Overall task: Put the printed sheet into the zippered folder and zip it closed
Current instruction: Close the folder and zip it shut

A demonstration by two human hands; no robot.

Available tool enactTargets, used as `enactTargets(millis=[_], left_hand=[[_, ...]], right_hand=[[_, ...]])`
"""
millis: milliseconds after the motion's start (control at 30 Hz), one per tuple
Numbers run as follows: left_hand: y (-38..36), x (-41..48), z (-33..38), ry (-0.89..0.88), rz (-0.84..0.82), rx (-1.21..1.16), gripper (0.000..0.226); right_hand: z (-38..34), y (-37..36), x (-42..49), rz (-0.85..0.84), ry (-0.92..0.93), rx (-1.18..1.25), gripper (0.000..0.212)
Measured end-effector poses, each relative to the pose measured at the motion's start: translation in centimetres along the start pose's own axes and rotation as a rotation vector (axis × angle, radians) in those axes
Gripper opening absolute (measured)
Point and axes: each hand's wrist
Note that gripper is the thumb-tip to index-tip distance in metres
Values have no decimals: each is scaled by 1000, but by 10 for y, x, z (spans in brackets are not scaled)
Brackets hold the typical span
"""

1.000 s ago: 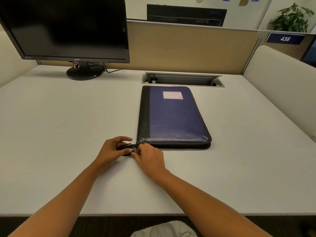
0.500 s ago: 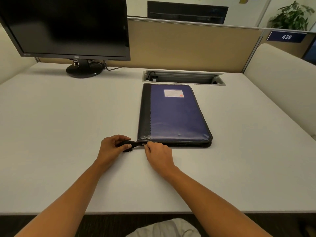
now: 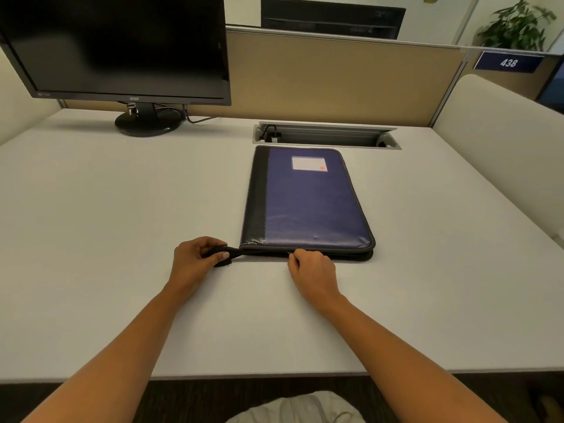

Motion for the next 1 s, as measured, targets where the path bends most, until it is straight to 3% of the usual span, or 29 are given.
enactTargets(millis=[533,633,767,867,1000], left_hand=[[0,4,-1,8,-19,38,18],[-4,6,1,-6,-63,207,27],[-23,12,9,-169,-246,430,75],[-41,16,4,-209,-310,634,70],[-52,9,-5,-249,-251,685,56]], right_hand=[[-1,-5,-1,52,-23,-78,28],[-3,-7,-2,53,-39,-102,27],[-5,-6,-2,57,-37,-113,27],[-4,-4,-2,70,-39,-110,27],[-10,-7,-3,99,-16,-140,34]])
Point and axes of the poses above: each hand's wrist, its own x-axis towards the middle knuckle, its own y-axis out of the back of the hand, z = x × y, and after that the axes turned 12 degrees about -x, right-handed
